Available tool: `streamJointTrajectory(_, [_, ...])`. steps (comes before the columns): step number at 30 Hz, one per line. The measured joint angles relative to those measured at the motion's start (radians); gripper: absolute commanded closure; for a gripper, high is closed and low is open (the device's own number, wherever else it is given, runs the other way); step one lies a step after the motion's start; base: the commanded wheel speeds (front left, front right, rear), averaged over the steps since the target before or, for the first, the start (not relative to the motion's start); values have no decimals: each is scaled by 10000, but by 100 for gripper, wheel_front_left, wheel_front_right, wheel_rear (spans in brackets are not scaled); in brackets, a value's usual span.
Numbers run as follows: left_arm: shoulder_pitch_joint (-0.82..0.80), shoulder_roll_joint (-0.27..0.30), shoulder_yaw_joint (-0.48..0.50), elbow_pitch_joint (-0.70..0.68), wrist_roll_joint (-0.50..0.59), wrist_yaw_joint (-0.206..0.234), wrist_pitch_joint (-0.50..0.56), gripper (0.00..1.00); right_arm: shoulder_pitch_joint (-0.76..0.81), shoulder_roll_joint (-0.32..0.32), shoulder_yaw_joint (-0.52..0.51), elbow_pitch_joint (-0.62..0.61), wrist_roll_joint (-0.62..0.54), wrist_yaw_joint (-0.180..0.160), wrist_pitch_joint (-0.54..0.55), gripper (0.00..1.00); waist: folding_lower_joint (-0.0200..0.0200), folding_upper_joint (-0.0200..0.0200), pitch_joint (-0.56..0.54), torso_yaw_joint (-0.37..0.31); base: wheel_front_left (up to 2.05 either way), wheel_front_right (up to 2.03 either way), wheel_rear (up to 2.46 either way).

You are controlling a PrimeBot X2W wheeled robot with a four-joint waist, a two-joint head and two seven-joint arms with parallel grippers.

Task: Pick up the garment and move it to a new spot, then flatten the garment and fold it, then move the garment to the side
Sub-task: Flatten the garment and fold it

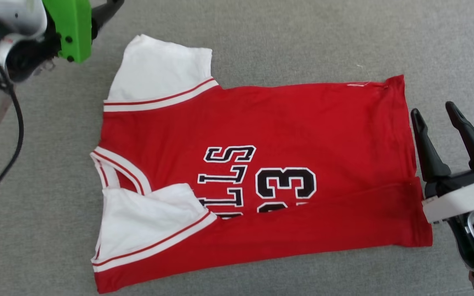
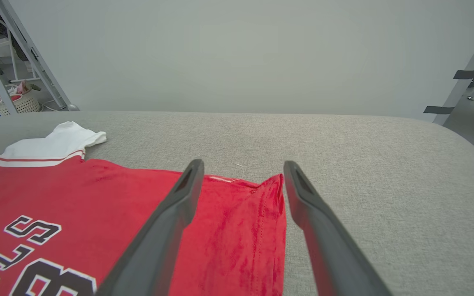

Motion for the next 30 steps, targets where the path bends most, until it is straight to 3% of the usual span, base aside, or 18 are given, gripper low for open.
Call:
streamJointTrajectory(8, [-1354, -539, -734, 1820, -184, -215, 2610, 0, -770, 58, 458, 226, -100, 0, -339, 0, 1, 0, 1148, -463, 0, 0, 0])
streamJointTrajectory(19, [-1600, -604, -1425, 3083, 249, -523, 3319, 0, -974, 59, 591, 686, -75, 0, -729, 0, 0, 0, 1991, -1209, 0, 0, 0])
streamJointTrajectory(20, [-1616, -598, -1434, 3087, 249, -548, 3323, 87, -974, 59, 569, 708, -58, 0, -759, 0, 0, 0, 1993, -1217, 0, 0, 0])
streamJointTrajectory(21, [-1619, -600, -1438, 3095, 247, -575, 3315, 100, -974, 48, 527, 732, -19, 0, -784, 0, 0, 0, 1983, -1212, 0, 0, 0])
streamJointTrajectory(30, [-988, -725, -1592, 2694, 230, -729, 1735, 100, -1576, -667, 52, 681, 48, 0, -566, 0, 0, 0, 1386, -948, 0, 0, 0])
